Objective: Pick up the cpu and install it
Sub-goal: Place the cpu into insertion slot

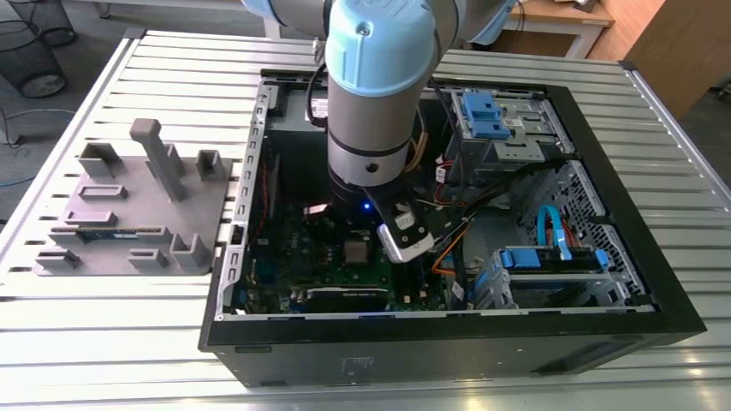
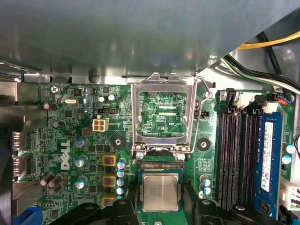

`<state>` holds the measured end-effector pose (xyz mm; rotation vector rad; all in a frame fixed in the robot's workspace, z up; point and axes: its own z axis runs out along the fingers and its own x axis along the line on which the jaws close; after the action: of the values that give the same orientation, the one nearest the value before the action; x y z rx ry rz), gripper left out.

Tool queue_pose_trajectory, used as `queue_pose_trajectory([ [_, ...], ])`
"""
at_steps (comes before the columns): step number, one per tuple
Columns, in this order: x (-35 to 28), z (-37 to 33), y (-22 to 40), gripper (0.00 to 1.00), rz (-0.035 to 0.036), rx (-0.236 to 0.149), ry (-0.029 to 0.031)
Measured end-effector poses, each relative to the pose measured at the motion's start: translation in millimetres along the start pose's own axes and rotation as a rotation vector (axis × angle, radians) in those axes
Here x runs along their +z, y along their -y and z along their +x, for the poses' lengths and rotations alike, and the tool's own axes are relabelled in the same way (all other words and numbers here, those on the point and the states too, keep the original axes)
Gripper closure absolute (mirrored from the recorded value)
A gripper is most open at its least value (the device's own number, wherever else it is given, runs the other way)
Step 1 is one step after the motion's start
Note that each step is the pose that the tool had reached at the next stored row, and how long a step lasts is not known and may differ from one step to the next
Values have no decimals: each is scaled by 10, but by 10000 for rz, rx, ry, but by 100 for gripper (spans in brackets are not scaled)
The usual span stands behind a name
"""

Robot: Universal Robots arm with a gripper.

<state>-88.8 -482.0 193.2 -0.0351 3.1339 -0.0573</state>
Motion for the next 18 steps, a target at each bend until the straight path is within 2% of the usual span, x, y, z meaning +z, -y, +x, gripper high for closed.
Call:
queue_pose_trajectory([
  [18,37,10,-8,53,1,291,-11],
])
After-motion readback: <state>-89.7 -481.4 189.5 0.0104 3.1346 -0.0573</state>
